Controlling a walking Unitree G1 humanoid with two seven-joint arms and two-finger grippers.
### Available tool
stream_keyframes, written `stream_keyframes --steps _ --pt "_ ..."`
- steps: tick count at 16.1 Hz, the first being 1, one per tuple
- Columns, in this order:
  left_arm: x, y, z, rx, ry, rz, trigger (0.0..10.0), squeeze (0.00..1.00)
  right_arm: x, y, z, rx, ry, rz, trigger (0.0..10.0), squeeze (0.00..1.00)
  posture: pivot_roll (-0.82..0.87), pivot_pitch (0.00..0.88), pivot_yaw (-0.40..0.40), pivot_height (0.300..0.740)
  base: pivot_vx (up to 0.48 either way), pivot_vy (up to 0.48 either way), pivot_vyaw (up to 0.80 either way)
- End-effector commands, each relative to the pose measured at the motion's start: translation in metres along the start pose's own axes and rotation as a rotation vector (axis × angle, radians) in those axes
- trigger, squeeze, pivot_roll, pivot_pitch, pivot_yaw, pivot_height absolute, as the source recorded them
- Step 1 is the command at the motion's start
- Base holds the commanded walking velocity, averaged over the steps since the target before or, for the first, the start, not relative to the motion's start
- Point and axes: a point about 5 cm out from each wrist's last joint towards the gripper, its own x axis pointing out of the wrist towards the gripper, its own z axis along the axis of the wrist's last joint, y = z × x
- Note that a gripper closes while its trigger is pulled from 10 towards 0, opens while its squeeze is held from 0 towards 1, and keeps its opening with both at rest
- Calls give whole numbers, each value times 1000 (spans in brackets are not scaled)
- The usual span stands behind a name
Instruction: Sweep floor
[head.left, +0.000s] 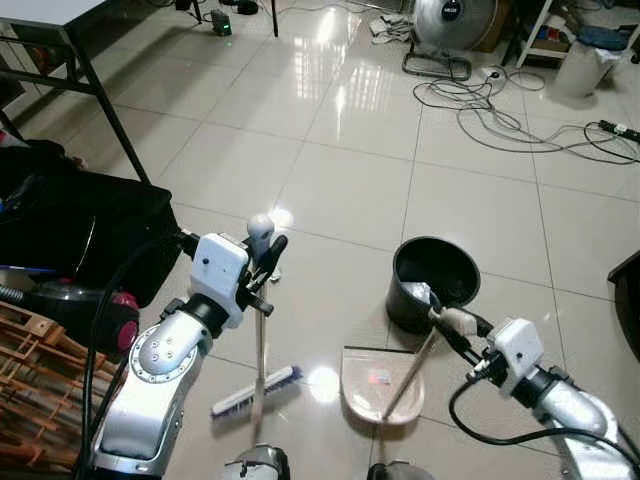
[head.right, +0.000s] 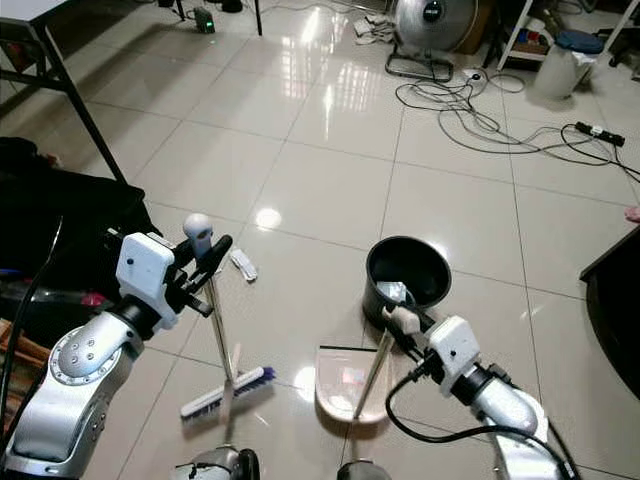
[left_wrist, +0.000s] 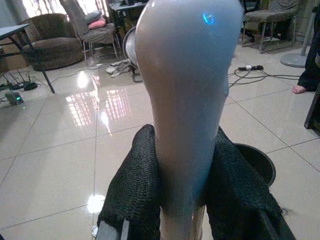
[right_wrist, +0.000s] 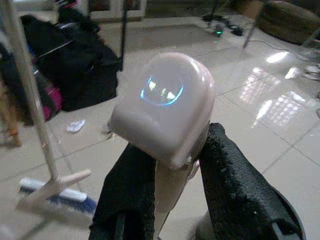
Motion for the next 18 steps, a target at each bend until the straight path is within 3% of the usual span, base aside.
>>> stream_keyframes --steps 1,3,4,6,11,13,18 --pt "0 1 3 21 -27 2 10000 0 0 -1 1 -26 12 68 0 0 82 112 15 740 0 0 0" --pt "-1 1 3 23 -28 2 10000 0 2 -2 3 -23 -2 88 0 0 85 108 14 740 0 0 0" --pt "-1 2 3 25 -28 3 10000 0 2 -3 5 -2 -16 120 1686 0 88 111 12 740 0 0 0" --pt "-1 3 3 26 -28 6 10000 0 0 -5 9 25 -37 152 10000 0 88 110 14 740 0 0 0" --pt "-2 0 3 25 -24 -13 10000 0 -21 -12 6 -66 3 244 10000 0 91 119 28 740 0 0 0" --pt "-2 1 2 24 -23 -8 10000 0 -23 -15 7 -124 15 260 10000 0 90 121 29 740 0 0 0" --pt "1 0 4 26 -26 -15 10000 0 -29 -25 6 -159 52 302 10000 0 92 123 33 740 0 0 0"
